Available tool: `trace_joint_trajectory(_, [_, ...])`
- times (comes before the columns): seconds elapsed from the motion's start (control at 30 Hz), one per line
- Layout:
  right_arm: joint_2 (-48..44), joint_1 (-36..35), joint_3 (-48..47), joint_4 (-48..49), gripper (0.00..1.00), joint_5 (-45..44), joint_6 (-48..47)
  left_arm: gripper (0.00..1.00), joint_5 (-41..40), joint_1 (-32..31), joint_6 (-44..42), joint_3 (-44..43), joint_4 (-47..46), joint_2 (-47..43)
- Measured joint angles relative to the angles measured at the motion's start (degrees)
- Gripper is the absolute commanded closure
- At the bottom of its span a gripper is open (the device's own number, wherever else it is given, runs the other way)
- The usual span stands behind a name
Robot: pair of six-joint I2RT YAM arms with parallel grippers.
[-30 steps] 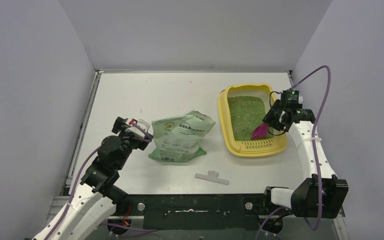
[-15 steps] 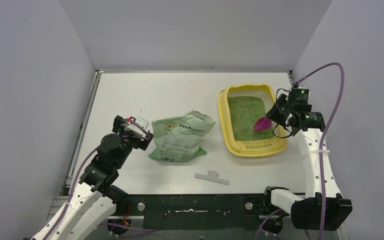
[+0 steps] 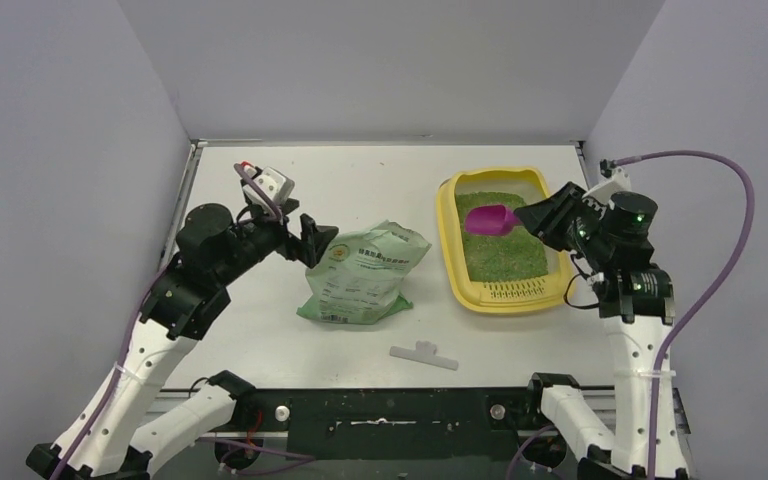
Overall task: Fill the litter box with clean litter
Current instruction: Pour the cat litter into the litter box, then adjust the spatula.
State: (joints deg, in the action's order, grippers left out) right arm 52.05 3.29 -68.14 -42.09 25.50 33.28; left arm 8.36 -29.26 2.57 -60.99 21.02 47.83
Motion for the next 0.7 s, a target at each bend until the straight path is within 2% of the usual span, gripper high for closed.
trace_joint_trajectory(0.2, [-8.17,0.00,7.58,12.04,1.00,11.72,9.70,0.11,10.88,0.00,6.93,-1.73,-0.68,6.47])
trace_joint_trajectory(0.33, [-10.47,0.00,13.44,22.71,1.00,17.86,18.40,0.13,15.21,0.00,11.61,-1.68,-1.81,10.16])
trace_joint_trajectory(0.43, [-10.60,0.00,17.49,30.62,1.00,20.68,24.68,0.19,18.43,0.00,15.82,-1.29,-4.46,11.67])
trace_joint_trajectory(0.6, [-9.97,-0.02,25.99,46.84,1.00,23.50,36.57,0.20,22.80,-0.04,22.25,-0.55,-10.78,13.49])
trace_joint_trajectory(0.7, [-8.94,-0.42,29.53,54.42,1.00,24.44,42.18,0.25,25.22,-0.22,25.68,-0.35,-14.53,15.34])
